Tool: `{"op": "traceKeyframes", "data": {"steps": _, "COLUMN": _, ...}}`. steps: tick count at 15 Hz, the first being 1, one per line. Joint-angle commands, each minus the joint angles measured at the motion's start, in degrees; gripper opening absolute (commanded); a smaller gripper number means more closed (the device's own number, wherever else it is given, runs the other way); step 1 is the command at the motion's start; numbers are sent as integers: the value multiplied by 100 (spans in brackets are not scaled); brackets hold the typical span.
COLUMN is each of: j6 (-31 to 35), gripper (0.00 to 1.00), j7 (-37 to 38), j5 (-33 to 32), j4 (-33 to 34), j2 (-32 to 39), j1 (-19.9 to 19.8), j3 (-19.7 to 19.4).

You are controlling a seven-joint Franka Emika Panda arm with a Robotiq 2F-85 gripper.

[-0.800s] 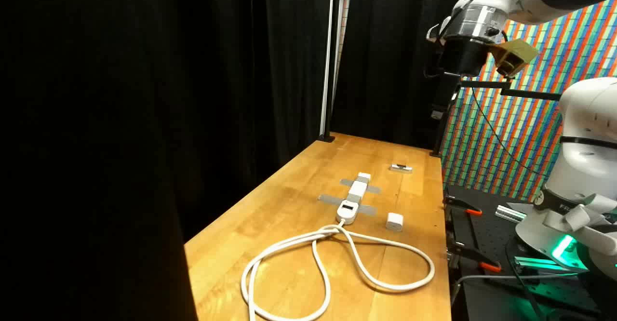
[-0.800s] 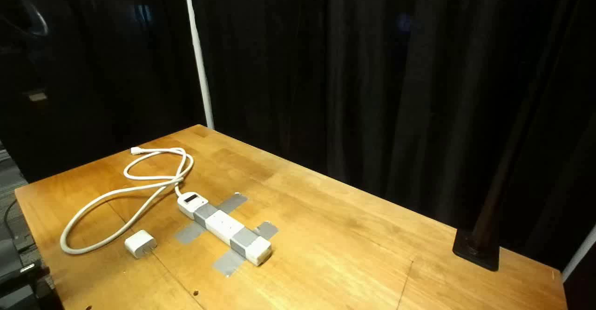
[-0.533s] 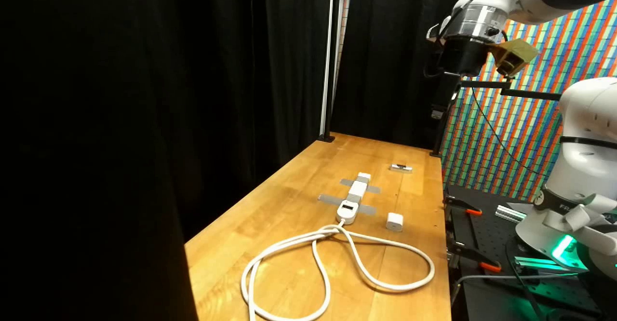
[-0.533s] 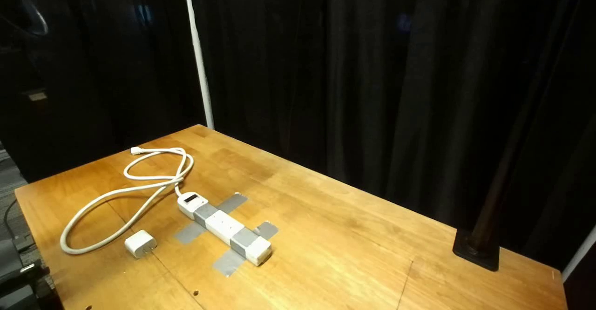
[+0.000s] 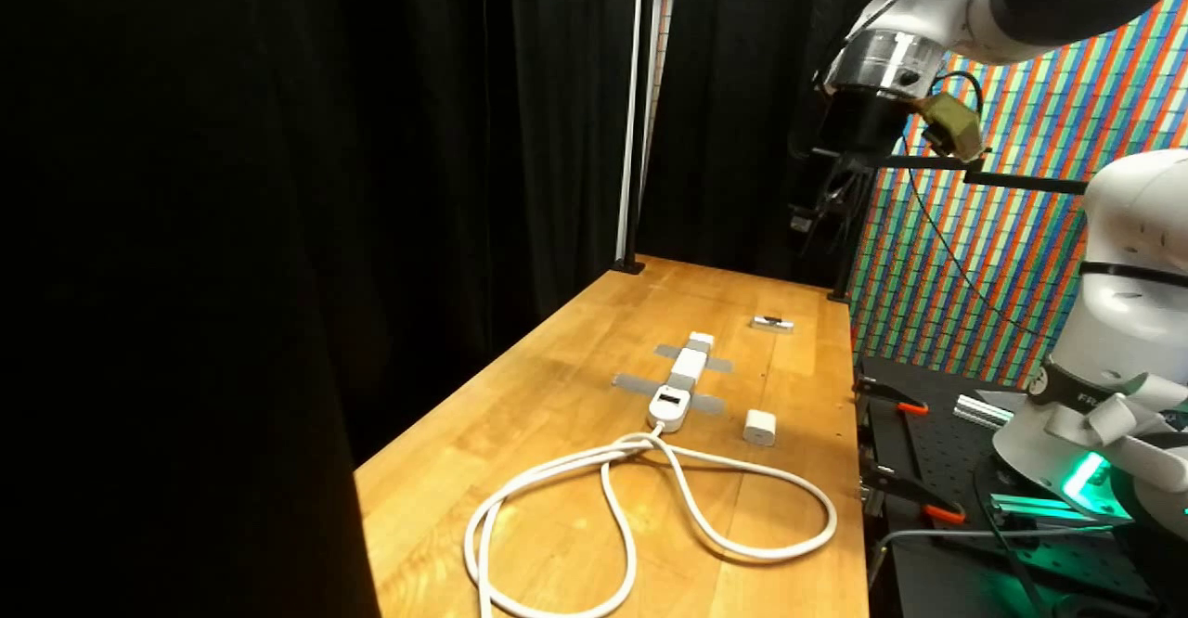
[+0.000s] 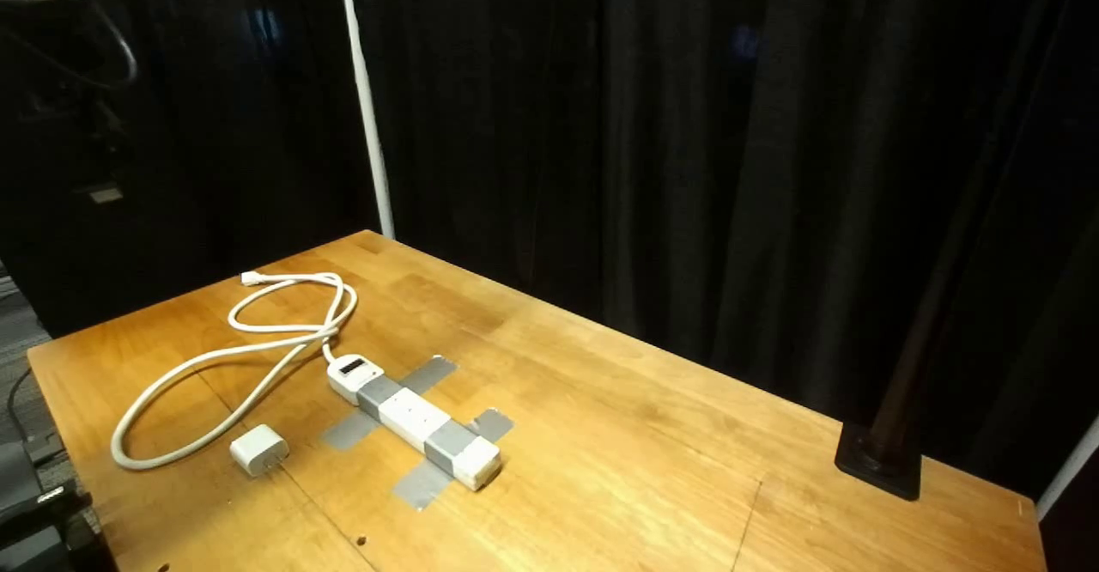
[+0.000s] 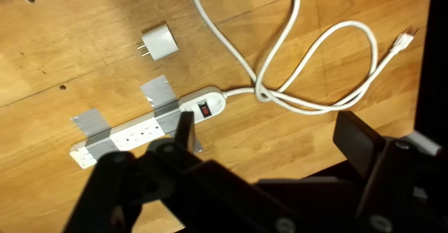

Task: Plug the charger head into the extension cable

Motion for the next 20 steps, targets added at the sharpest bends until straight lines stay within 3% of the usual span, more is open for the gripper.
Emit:
{"op": "traceKeyframes", "data": {"steps": 1, "j6": 1177, "gripper": 100, "j7": 898, "j5": -362, "j4": -25, "j2": 1375, "j1": -624, "j3": 496}}
{"op": "traceKeyframes", "data": {"steps": 5, "j6": 1787, "gripper": 100, "j7": 2443, "j5": -1342, "j4": 20, "j2": 2978, "j1": -1127, "j3": 870}}
{"op": "traceKeyframes", "data": {"steps": 7, "j6": 1746, "gripper": 100, "j7": 3287, "j5": -1859, "j4": 215, "j2": 3765, "j1": -1100, "j3": 708}}
{"op": "traceKeyframes", "data": {"steps": 9, "j6": 1643, "gripper": 100, "j7": 3957, "j5": -2049, "j4": 463, "j2": 4484, "j1": -825, "j3": 354}}
{"op": "traceKeyframes", "data": {"steps": 13, "j6": 2178, "gripper": 100, "j7": 3947, "j5": -788, "j4": 833, "j2": 5448, "j1": -353, "j3": -111}}
{"op": "traceKeyframes", "data": {"steps": 17, "j6": 3228, "gripper": 100, "j7": 3598, "j5": 860, "j4": 1071, "j2": 6007, "j1": -325, "j3": 91}}
{"op": "traceKeyframes", "data": {"steps": 20, "j6": 3794, "gripper": 100, "j7": 3921, "j5": 1107, "j4": 1005, "j2": 6140, "j1": 30, "j3": -122}}
